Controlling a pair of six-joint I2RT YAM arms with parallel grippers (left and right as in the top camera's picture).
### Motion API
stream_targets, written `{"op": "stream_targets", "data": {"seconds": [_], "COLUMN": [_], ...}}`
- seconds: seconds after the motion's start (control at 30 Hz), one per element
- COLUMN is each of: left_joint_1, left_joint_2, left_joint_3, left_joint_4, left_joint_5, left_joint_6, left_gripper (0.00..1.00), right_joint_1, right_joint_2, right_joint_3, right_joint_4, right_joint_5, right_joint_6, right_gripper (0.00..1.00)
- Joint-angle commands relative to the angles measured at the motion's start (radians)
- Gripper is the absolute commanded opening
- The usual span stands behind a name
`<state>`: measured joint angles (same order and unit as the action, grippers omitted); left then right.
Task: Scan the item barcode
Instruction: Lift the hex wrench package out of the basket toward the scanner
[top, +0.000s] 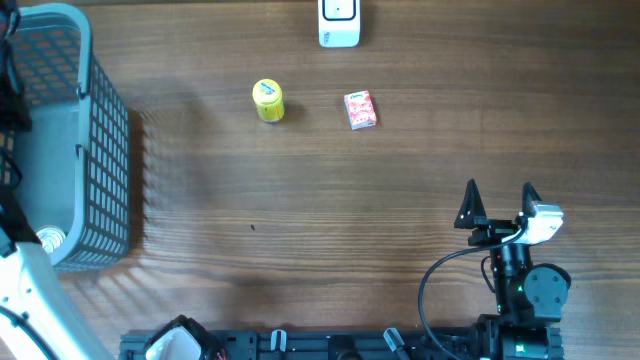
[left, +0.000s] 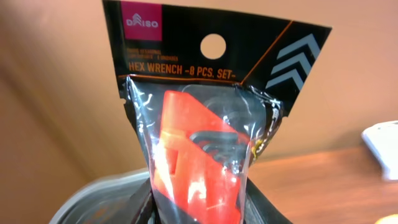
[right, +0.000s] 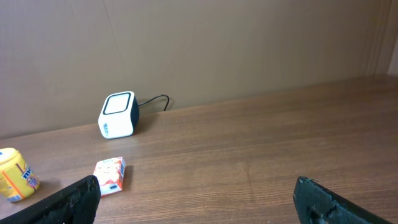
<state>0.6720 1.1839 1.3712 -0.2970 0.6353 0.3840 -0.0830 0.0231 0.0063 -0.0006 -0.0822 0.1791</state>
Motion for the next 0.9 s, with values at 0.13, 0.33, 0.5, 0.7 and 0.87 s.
{"op": "stream_targets", "data": {"seconds": [0.13,0.33,0.5,0.7,0.87], "left_joint_1": [-0.111,-0.299,-0.469,-0.665,-0.779], "left_joint_2": [-0.023,0.025,0.122,0.286,0.411], "left_joint_3": [-0.002,-0.003,-0.003,-0.003,-0.003], "left_joint_4": [0.051,0.046,0.026,-0.057,-0.106], "left_joint_5": [0.326,0.325,0.325,0.279,0.237], "left_joint_6": [-0.191,-0.190,-0.190,-0.189,-0.190], "left_gripper": [0.35,0.36,0.32,0.32,0.32], "right_joint_1": [0.005,0.005,0.005,0.005,0.005], "right_joint_2": [0.002,0.002,0.002,0.002,0.002], "right_joint_3": [-0.001,-0.001,-0.001,-0.001,-0.001], "right_joint_4": [0.003,0.003,0.003,0.003,0.003], "right_joint_5": [0.000,0.000,0.000,0.000,0.000], "right_joint_6": [0.007,0.007,0.006,0.006,0.007], "right_gripper": [1.00,1.00,1.00,1.00,1.00]}}
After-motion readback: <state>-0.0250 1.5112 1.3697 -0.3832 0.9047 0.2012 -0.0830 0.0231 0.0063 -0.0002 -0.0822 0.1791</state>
